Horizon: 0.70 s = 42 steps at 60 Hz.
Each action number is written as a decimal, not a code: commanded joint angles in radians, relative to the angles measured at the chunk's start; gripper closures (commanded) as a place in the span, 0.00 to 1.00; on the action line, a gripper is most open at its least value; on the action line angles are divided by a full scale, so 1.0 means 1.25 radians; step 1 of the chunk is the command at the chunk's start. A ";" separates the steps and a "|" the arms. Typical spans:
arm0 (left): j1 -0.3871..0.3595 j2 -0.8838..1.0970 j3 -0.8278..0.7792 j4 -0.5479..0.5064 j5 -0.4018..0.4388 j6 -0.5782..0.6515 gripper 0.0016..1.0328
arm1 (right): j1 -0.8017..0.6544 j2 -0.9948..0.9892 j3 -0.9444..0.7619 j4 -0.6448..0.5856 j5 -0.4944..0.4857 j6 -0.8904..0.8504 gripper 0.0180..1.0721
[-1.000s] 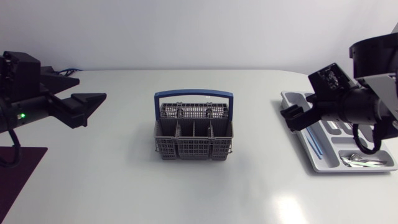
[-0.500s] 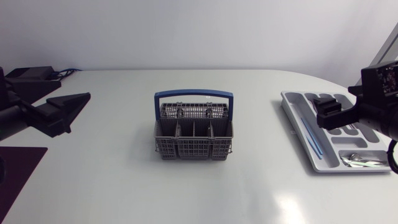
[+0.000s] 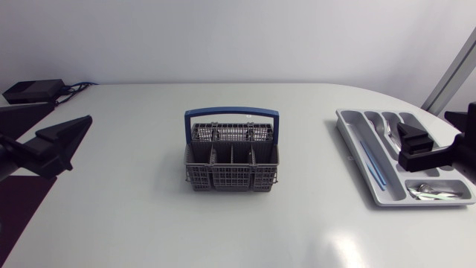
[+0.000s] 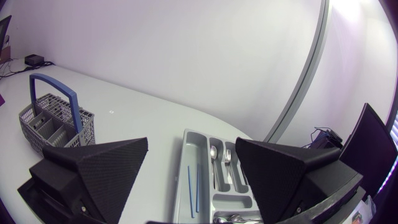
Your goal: Sort the cutlery from the basket into the organizer compartments.
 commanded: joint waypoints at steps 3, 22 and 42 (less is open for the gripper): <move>0.001 -0.047 -0.056 0.023 -0.023 -0.030 0.04 | -0.007 -0.049 -0.058 0.022 -0.001 0.028 0.04; -0.039 -0.168 -0.193 0.065 -0.136 -0.071 0.04 | -0.007 -0.185 -0.193 0.073 -0.029 0.106 0.04; -0.080 -0.293 -0.333 0.108 -0.252 -0.113 0.04 | -0.008 -0.325 -0.331 0.125 -0.058 0.186 0.04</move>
